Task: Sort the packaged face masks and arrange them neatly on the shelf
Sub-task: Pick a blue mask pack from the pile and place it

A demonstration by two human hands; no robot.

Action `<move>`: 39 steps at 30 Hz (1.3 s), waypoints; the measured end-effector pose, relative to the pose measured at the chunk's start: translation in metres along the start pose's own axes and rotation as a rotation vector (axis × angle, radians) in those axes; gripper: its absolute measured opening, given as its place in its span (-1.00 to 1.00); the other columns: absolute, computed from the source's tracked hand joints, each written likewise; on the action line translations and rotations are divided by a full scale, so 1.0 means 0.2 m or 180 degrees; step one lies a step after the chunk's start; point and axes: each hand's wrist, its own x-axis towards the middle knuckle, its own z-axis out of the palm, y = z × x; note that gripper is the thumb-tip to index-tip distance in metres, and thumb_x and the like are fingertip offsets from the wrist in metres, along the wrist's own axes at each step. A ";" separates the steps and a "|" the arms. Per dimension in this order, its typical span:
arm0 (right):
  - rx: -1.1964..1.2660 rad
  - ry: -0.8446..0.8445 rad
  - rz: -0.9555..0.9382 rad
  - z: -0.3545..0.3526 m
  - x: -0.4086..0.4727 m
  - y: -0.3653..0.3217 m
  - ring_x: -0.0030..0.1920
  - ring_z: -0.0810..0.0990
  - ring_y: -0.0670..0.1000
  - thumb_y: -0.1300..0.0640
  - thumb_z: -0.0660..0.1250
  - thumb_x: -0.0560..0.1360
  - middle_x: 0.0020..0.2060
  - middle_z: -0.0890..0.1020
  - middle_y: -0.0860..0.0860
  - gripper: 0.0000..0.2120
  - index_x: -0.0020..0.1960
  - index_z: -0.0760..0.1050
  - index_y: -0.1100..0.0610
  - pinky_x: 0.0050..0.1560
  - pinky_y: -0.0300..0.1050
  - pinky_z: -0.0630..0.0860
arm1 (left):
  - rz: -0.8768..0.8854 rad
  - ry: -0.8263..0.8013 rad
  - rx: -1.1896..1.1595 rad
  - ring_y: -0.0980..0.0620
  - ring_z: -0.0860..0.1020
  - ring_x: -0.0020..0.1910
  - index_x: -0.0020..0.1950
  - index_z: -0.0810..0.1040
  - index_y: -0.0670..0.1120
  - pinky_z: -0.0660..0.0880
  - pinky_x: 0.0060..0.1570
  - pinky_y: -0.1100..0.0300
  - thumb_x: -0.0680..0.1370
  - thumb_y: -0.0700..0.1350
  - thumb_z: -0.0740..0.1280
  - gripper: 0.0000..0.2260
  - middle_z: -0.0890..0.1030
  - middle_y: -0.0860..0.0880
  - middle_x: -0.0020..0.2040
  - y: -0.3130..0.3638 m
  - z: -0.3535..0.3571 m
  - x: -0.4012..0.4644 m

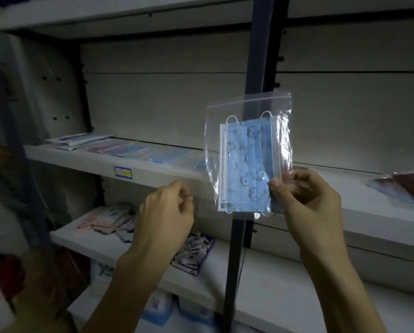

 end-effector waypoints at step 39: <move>-0.1864 0.1618 0.0295 1.22 0.67 0.50 -0.10 0.63 -0.04 0.11 0.34 0.54 -0.14 0.62 -0.02 -0.84 0.10 0.46 0.08 -0.12 -0.02 0.63 | 0.1225 -0.0755 -0.0794 0.05 0.54 -0.12 -0.01 0.56 0.00 0.45 -0.19 0.17 0.57 -0.09 0.27 -0.91 0.60 0.07 -0.11 -1.10 0.28 1.38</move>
